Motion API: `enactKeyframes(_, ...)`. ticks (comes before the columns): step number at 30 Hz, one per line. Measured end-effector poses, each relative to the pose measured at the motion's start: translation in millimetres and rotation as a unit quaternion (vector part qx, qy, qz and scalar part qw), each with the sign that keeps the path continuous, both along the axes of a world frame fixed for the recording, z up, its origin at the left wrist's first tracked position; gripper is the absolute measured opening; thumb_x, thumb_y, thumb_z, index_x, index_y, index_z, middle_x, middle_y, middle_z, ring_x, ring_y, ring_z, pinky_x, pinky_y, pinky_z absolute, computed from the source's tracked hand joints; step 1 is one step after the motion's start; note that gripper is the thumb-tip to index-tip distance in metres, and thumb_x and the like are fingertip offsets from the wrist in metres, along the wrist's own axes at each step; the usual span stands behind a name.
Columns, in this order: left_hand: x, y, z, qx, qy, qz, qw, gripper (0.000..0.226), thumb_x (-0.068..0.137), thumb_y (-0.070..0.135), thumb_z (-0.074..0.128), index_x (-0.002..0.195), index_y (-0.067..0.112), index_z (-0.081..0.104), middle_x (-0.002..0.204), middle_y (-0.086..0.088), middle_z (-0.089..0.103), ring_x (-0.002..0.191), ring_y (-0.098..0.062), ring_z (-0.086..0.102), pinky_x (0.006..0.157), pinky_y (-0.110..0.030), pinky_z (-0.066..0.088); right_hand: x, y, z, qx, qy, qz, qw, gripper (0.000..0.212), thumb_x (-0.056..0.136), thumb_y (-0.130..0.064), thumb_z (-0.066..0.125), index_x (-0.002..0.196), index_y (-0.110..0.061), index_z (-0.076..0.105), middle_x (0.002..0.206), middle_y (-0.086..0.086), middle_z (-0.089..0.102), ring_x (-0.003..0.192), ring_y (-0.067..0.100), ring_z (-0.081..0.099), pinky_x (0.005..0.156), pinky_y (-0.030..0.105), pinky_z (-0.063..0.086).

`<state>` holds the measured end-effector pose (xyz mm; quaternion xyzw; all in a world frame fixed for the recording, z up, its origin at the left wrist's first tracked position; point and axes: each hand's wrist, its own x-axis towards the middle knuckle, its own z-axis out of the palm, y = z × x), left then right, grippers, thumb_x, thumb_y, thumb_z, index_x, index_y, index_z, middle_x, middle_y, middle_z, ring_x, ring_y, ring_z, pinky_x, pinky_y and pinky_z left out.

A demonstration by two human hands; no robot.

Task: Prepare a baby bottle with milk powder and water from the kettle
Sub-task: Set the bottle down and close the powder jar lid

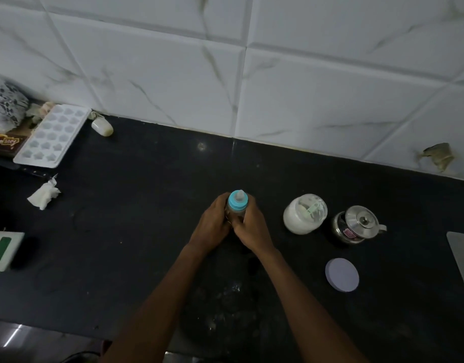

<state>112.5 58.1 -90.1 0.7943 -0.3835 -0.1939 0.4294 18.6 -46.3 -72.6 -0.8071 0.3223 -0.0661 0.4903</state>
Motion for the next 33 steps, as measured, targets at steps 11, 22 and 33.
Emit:
enactKeyframes(11,-11.9,6.0,-2.3,0.072,-0.019,0.047,0.996,0.092,0.085,0.025,0.074,0.156,0.011,0.018,0.163,-0.008,0.022,0.151,-0.021,0.019,0.120,-0.041,0.029,-10.7,-5.7,3.8,0.008,0.019,0.004,1.000,0.093,0.086,-0.024,0.079,0.159,-0.018,0.022,0.160,0.002,0.038,0.148,0.016,0.035,0.120,0.040,0.036)
enactKeyframes(22,-116.0,8.9,16.6,0.068,-0.148,0.085,0.983,0.061,0.080,0.030,0.077,0.129,0.011,0.045,0.132,-0.009,0.045,0.119,-0.019,0.045,0.096,-0.033,0.049,-88.3,-8.1,34.3,-0.041,-0.004,0.023,0.999,0.076,0.093,-0.041,0.070,0.155,-0.018,0.034,0.158,0.001,0.040,0.145,0.014,0.038,0.116,0.029,0.034)
enactKeyframes(33,-211.8,-46.3,16.5,0.097,-0.146,-0.018,0.984,0.069,0.087,0.044,0.070,0.144,0.015,0.042,0.147,-0.006,0.043,0.136,-0.019,0.039,0.111,-0.033,0.039,-245.5,-68.9,18.1,-0.239,0.049,-0.042,0.969,0.043,0.095,-0.037,0.065,0.129,-0.012,0.061,0.131,0.005,0.061,0.125,0.021,0.056,0.104,0.037,0.047)
